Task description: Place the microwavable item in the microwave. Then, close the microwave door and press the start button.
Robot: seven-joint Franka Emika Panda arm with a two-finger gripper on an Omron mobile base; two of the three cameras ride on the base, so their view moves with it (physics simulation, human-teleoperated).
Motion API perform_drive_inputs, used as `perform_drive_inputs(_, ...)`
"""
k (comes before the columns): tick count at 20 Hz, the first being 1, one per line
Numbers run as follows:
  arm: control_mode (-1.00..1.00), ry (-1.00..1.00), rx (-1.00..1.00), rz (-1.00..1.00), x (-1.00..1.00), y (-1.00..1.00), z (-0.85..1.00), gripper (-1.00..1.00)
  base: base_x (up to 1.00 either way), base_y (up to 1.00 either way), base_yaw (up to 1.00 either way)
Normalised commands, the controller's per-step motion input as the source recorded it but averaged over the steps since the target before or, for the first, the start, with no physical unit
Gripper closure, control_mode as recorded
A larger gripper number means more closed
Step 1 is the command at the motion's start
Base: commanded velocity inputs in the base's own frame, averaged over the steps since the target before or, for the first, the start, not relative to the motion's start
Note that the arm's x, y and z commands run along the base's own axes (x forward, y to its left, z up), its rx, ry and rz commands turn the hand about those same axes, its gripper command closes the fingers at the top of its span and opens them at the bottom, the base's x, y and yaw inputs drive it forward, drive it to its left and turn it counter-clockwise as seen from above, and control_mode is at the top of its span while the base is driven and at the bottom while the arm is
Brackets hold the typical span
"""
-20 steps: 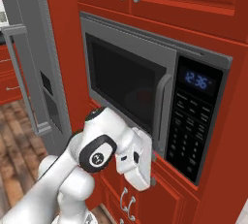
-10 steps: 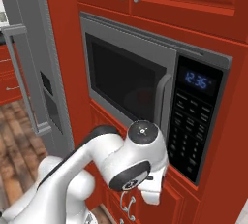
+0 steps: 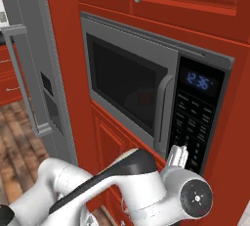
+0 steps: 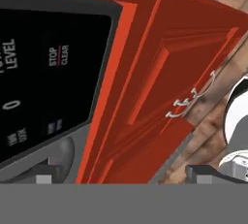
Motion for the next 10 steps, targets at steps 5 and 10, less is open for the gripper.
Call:
perform_drive_inputs(5,-1.0,-0.27,0.25,-0.06,0.0,-0.03,-0.03,-1.0,0.0,0.0,0.0)
perform_drive_inputs(10,-1.0,-0.12,0.12,-0.12,0.08,-0.03,-0.01,-1.0,0.0,0.0,0.0)
